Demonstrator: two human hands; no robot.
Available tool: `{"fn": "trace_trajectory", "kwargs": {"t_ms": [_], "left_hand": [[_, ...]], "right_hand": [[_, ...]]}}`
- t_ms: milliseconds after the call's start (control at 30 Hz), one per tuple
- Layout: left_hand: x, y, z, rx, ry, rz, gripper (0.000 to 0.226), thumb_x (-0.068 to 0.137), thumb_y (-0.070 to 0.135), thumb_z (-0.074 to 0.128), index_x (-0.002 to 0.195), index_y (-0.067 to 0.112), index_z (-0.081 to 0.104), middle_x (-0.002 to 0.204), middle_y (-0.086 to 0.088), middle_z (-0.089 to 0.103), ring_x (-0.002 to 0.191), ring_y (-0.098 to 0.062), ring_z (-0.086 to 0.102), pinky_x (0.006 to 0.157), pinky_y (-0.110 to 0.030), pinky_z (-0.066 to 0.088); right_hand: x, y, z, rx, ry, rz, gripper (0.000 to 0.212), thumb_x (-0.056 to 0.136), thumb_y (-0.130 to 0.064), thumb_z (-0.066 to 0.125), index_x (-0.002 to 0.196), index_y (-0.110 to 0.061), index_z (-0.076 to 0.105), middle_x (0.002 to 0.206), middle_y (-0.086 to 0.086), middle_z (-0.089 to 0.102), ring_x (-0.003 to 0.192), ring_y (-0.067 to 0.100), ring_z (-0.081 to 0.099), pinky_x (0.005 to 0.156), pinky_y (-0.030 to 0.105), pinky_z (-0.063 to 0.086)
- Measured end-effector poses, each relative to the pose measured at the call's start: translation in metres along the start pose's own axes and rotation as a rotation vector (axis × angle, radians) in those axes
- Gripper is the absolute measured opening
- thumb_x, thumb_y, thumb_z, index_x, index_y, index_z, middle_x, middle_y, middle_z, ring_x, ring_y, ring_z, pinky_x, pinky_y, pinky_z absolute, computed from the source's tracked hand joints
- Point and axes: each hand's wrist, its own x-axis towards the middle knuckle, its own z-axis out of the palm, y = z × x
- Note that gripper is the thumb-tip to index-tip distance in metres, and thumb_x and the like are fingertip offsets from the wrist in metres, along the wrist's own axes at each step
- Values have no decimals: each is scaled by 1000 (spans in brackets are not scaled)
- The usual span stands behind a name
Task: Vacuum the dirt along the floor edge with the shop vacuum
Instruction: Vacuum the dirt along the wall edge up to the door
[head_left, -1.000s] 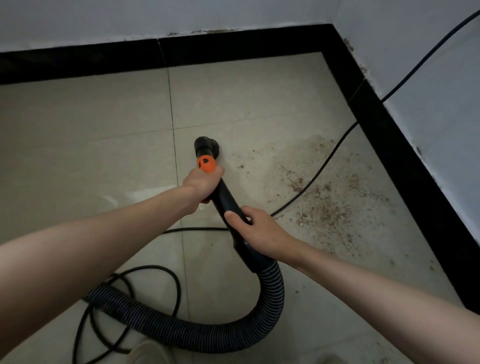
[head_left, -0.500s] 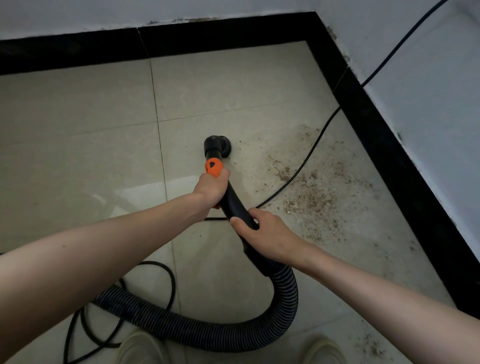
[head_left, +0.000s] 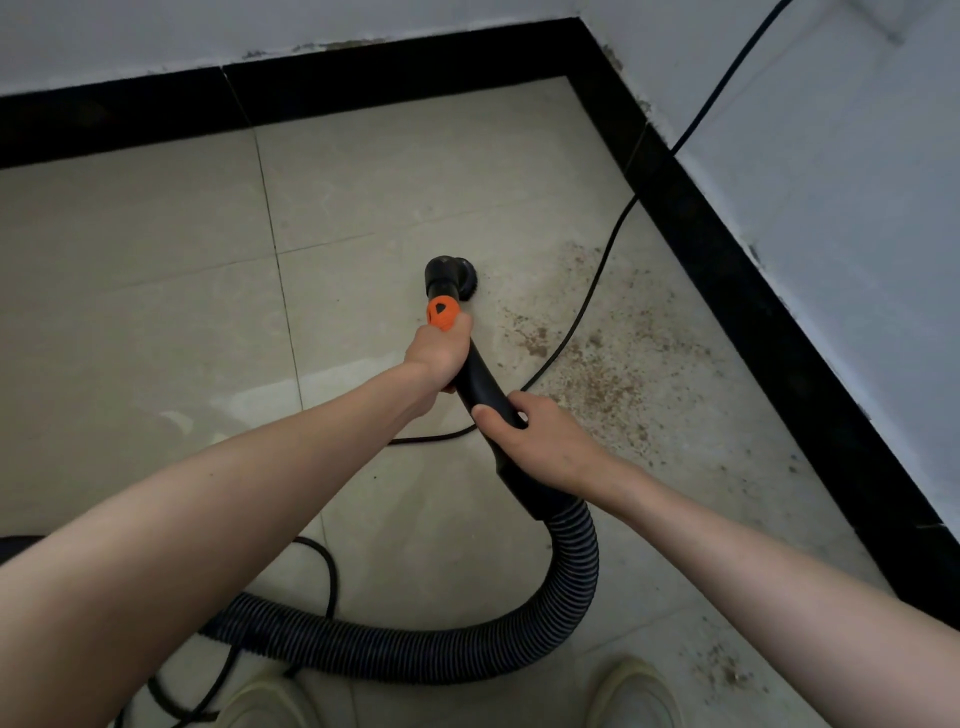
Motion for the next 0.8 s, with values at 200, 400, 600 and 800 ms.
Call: {"fn": "trace_trajectory", "kwargs": {"t_ms": [200,400,600,800], "left_hand": [[6,13,20,14,-21,21,26,93,32,42,76,14,45,78,-5,50,83,-27,52,82,-40,50],[15,26,40,53,-45,36,26,93,33,42,78,12,47,79,-6,52,84,-28,54,87,-43,51],[28,38,62,89,-106,65,26,92,34,43,80,12,49,82,-7,53,82,-26,54,80,-37,50],[40,51,90,158,-157,104,28,94,36,42,79,13,49,78,-4,53,81,-24,55,82,-37,51]], "right_hand": [[6,12,-14,51,42,16,35,92,-50,51,76,-19,51,68,-2,59,62,16,59,57,28,43],[14,22,-29,14,97,31,36,92,-50,50,73,-20,48,67,-1,58,61,17,59,57,30,43],[19,31,-42,58,133,76,36,91,-53,48,74,-21,49,71,2,61,66,22,62,64,38,51],[25,43,-51,75,218,141,36,92,-56,46,74,-25,48,74,1,59,69,19,60,60,32,45]]}}
